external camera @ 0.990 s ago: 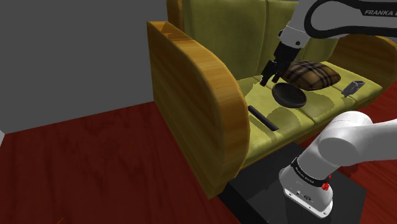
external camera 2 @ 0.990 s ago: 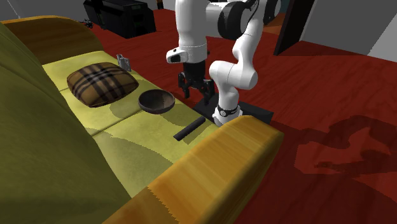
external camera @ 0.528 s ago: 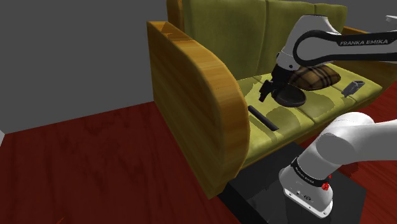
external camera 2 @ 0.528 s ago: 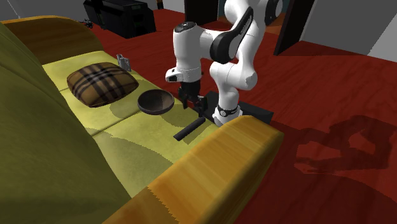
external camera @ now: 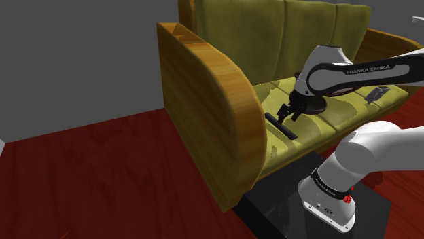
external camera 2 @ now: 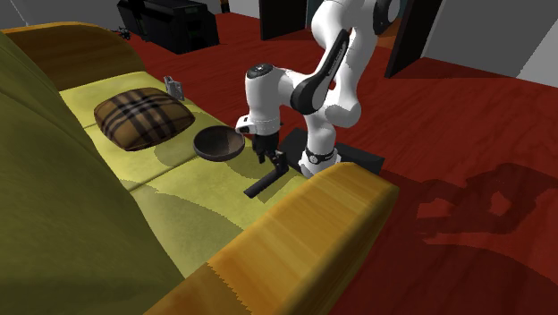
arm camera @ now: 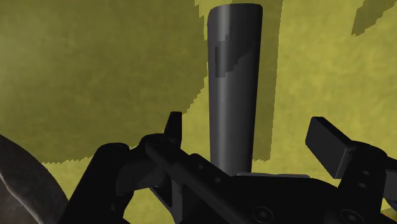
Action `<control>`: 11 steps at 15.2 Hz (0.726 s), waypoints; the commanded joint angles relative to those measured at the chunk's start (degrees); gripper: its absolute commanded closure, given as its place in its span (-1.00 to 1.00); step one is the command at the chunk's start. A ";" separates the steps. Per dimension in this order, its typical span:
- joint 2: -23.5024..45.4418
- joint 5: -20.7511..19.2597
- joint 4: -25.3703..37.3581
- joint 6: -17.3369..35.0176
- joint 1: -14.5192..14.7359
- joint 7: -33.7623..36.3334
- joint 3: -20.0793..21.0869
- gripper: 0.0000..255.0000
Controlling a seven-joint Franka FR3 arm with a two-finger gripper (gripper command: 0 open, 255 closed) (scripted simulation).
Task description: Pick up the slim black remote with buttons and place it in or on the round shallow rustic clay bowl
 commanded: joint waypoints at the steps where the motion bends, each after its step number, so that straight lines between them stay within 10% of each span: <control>1: 1.30 -0.24 -1.07 2.36 -0.22 -0.19 -0.33 -1.00; 11: 4.80 -0.27 -3.13 7.91 0.05 -0.30 -0.68 -1.00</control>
